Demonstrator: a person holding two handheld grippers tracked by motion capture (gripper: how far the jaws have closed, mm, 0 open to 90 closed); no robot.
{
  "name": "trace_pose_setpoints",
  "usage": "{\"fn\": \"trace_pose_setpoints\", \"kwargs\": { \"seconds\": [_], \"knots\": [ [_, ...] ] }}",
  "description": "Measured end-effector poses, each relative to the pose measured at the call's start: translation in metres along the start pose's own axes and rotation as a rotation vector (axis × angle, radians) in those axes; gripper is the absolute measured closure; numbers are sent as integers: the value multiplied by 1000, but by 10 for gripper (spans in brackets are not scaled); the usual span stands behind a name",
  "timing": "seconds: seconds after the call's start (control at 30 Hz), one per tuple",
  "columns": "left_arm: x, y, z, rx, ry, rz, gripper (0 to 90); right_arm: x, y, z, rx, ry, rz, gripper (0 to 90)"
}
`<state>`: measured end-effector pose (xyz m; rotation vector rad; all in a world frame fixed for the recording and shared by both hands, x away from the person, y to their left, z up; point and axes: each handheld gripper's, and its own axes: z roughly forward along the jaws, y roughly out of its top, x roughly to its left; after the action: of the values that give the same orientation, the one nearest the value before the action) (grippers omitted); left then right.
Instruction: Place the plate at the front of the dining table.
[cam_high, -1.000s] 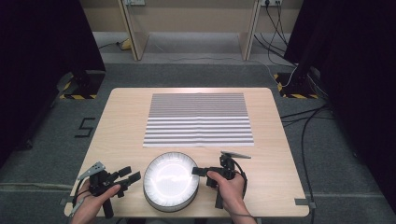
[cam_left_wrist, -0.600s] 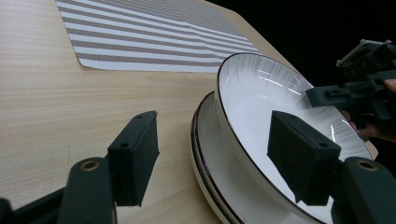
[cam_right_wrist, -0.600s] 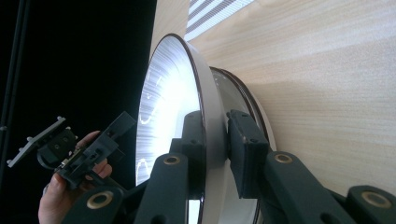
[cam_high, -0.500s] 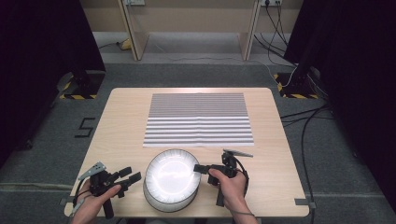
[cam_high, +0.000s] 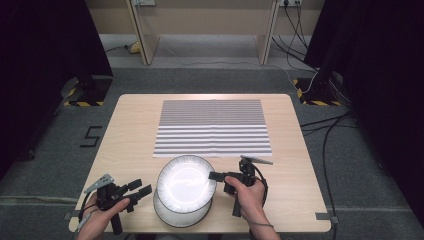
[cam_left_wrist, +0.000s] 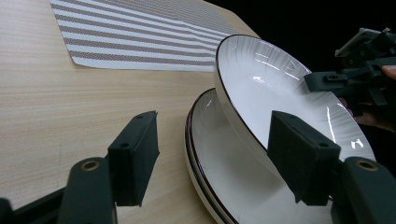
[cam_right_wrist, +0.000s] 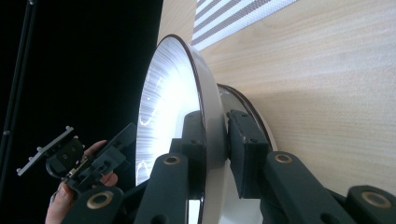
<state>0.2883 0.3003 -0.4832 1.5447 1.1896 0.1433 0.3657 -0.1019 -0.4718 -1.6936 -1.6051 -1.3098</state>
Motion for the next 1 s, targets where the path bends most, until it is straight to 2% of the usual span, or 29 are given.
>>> {"fn": "trace_pose_setpoints", "kwargs": {
  "seconds": [0.63, 1.0],
  "knots": [
    [-1, 1, -1, -3, -3, -2, 332, 8, 12, -4, -24, 12, -2, 772],
    [-1, 1, 0, -3, -5, 0, 332, 8, 17, -6, -42, 11, 0, 772]
  ]
}}
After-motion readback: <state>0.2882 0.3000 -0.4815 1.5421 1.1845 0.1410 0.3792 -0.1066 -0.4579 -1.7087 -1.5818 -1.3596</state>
